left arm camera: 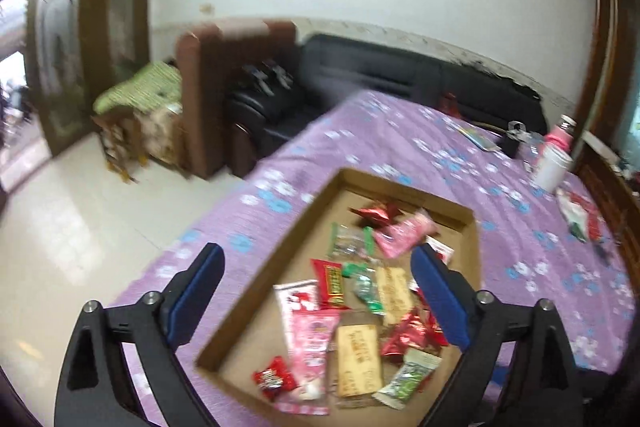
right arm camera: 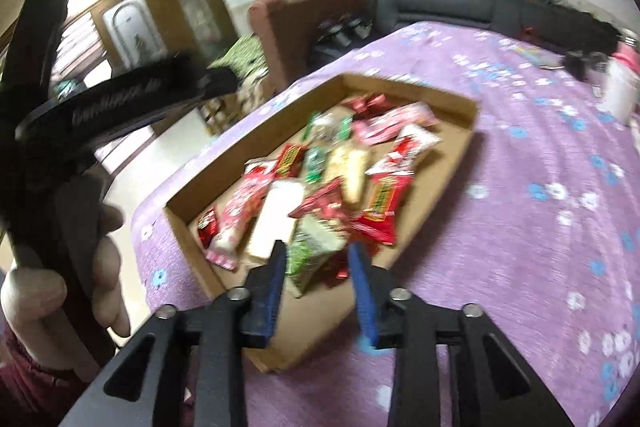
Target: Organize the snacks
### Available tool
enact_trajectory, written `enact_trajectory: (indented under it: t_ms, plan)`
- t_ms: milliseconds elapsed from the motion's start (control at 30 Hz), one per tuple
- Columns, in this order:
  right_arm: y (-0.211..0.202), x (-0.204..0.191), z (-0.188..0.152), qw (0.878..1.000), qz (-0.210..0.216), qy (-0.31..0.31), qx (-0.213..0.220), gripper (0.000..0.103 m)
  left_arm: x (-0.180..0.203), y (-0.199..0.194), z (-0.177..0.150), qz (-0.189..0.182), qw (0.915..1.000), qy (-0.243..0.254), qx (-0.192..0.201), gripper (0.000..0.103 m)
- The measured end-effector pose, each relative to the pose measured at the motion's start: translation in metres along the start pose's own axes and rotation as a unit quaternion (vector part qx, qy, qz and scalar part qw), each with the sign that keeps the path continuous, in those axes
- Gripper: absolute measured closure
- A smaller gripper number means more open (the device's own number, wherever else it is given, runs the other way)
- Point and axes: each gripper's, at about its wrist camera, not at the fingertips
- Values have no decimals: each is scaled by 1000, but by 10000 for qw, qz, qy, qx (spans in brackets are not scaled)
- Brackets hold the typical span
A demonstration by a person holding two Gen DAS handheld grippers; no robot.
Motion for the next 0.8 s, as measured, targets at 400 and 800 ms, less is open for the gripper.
enact_trajectory:
  t_ms: [400,800]
  plan:
    - [-35,40,-28,9953,-427,827,254,50,25,-21,-23,462,9988,165,-53,2]
    - [-47,53,-43,9925,-716,933,326,42,58,-25,-35,272,9977,566,-254,2]
Point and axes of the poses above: each gripper's, at about its wrist camera, not at the fingertips, and y roughly the way its jaws point, x to its right, z to its top, and after that the axes turned 5 degrees about x, right-handed
